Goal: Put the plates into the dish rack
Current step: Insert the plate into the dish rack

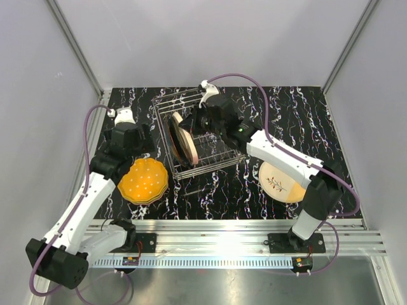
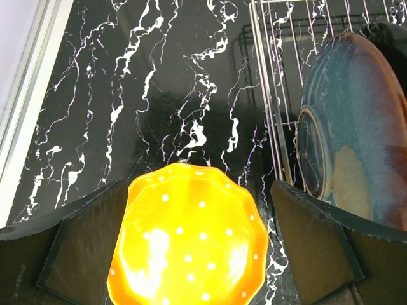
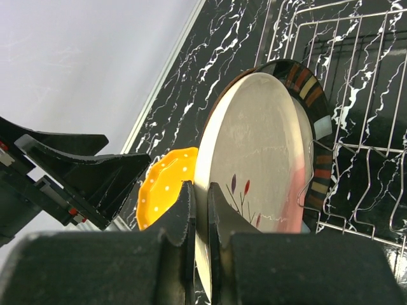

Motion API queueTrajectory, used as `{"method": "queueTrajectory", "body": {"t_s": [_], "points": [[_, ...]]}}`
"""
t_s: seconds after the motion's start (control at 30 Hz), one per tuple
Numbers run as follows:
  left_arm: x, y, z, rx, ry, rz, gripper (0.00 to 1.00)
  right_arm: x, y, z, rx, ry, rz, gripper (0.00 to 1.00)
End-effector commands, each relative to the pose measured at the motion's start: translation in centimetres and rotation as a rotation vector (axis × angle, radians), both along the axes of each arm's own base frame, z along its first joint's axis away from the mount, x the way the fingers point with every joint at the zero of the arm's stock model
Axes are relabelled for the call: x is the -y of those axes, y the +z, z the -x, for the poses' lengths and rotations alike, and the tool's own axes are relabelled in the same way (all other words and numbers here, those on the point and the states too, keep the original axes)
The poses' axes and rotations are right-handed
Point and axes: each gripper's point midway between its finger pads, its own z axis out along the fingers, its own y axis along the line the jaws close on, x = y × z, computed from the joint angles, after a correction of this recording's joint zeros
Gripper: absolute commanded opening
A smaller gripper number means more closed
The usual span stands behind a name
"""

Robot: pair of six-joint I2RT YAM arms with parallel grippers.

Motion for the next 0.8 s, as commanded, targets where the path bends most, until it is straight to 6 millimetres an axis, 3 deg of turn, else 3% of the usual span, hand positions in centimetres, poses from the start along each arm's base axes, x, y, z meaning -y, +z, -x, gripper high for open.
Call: {"method": "queueTrajectory", "body": {"t_s": [0.0,0.13,0.37,0.43,0.57,0.77], "points": [[0.0,1.1,-0.1,0.052,-0.013,0.016,0.99,0.2,12.6,1.4,0.181,0.059,-0.29,0.0],[0.0,1.4,0.1,0.057,-0.023,0.023,0.99,0.5,14.7,1.8,0.21,0.078,-0.341,0.0],[0.4,1.9,0.5,0.073,-0.042,0.048,0.99,1.3,16.5,2.8,0.229,0.094,-0.362,0.0],[0.4,1.8,0.5,0.07,-0.043,0.048,0.99,1.2,16.8,2.9,0.234,0.101,-0.366,0.0],[0.4,1.6,0.3,0.072,-0.044,0.045,0.99,1.2,15.4,2.6,0.196,0.092,-0.34,0.0],[0.3,1.1,0.4,0.065,-0.041,0.039,0.99,1.4,15.6,2.9,0.197,0.099,-0.346,0.0]]}}
